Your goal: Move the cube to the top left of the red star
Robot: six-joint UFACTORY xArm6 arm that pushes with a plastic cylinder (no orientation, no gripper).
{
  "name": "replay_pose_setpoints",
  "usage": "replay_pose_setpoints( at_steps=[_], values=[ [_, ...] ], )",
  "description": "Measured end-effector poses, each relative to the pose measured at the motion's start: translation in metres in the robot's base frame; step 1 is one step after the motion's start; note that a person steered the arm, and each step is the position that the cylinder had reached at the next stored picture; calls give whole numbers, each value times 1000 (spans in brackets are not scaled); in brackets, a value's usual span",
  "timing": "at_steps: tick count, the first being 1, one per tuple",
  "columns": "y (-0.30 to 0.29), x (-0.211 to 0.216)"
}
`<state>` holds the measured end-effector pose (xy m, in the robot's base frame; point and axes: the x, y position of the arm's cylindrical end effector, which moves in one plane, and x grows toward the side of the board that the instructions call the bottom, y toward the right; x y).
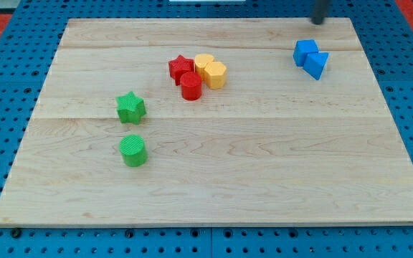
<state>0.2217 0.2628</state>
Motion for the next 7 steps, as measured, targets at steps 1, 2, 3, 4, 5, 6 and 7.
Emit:
replay_pose_setpoints(
  at_steps=[1, 2, 3, 4, 5, 6, 7],
  values=[
    [-2, 67],
    [-109, 67],
    [-201, 52],
    [-218, 55],
    [-118, 57],
    [-160, 111],
    [-239, 90]
  ],
)
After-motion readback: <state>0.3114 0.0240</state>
